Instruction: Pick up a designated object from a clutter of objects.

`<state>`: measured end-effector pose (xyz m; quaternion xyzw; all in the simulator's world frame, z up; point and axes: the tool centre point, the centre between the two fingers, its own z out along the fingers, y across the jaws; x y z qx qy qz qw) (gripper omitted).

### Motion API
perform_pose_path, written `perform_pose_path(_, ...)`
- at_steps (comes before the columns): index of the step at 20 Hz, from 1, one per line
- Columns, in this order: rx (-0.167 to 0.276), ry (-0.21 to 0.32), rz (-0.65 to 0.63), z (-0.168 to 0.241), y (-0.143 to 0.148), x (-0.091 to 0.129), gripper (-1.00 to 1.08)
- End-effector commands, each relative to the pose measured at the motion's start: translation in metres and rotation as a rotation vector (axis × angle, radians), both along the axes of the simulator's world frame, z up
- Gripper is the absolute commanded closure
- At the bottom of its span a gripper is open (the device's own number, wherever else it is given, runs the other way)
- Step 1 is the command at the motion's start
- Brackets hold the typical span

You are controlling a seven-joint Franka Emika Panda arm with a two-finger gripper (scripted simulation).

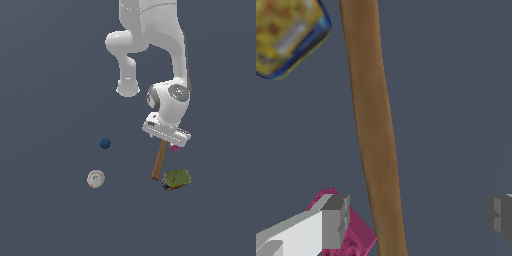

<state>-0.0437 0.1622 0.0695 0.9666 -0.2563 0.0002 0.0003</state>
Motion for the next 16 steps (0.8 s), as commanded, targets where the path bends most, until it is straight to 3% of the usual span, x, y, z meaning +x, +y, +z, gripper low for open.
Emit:
perform_pose_path(1,0.001,0.000,-0.007,-0.003,0.001,-0.001,-0.92)
perform_pose_path(16,0.000,0.000,-0.007,-0.043,0.001,-0.003,-0.92)
